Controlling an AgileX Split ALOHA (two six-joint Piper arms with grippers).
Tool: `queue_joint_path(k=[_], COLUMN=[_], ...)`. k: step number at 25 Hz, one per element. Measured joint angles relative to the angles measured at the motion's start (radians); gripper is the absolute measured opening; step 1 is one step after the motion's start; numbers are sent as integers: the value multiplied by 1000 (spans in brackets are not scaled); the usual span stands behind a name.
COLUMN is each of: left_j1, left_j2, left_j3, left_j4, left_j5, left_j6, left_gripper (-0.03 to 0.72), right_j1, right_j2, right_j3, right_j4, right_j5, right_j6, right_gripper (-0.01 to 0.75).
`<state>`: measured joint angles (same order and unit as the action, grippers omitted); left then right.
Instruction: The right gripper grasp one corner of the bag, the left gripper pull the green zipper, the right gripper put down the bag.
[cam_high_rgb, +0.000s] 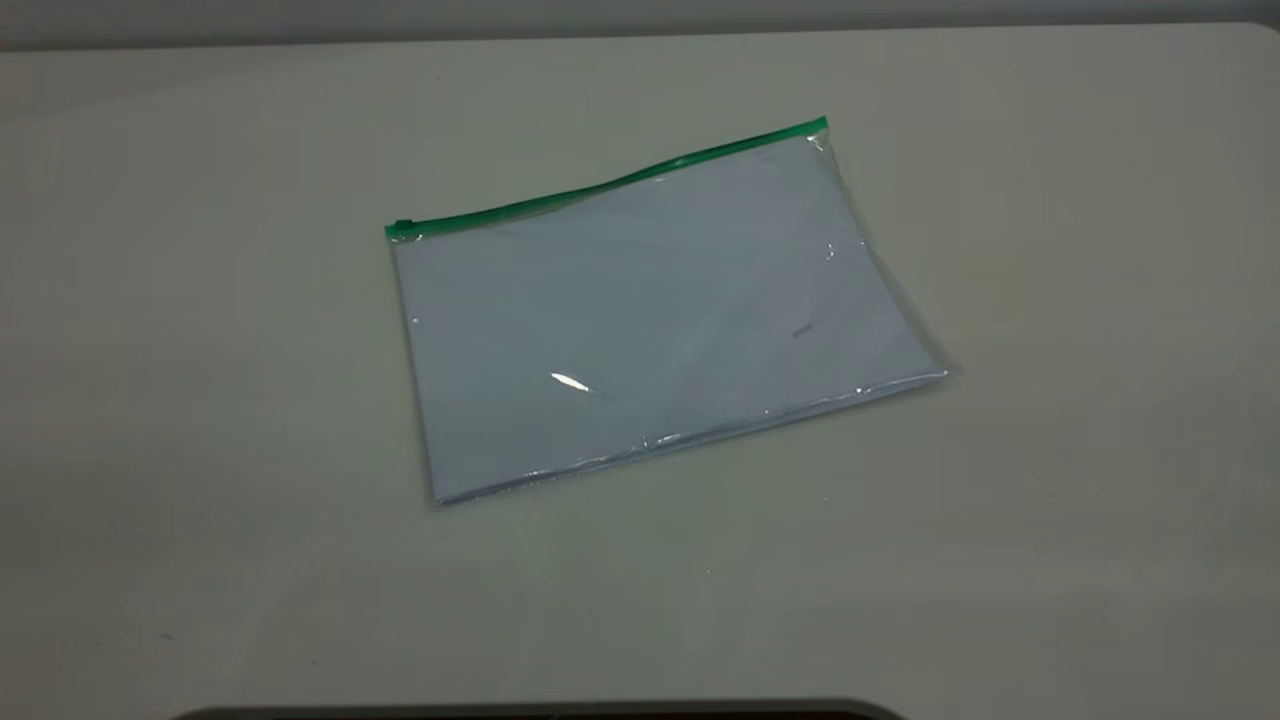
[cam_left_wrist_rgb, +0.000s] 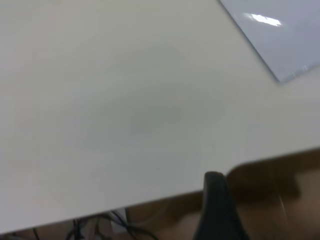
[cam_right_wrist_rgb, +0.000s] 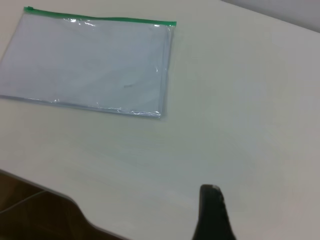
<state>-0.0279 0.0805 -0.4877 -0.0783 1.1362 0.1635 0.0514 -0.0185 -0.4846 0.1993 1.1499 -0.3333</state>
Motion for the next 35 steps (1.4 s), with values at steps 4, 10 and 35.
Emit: queue_joint_path(k=[4, 10, 35], left_j1=[27, 27, 27], left_j2=[-85, -99, -99], left_j3=[0, 0, 0], left_j4=[1, 78, 87], left_j5=[1, 2, 2], left_j6=[-38, -156, -170], left_gripper=[575, 575, 575], right_j1=[0, 0, -22], right_j2=[0, 0, 0], right_j3=[0, 1, 2], right_j4=[-1, -1, -120], right_j5=[0, 0, -12], right_j6=[0, 0, 163], right_gripper=[562, 562, 562])
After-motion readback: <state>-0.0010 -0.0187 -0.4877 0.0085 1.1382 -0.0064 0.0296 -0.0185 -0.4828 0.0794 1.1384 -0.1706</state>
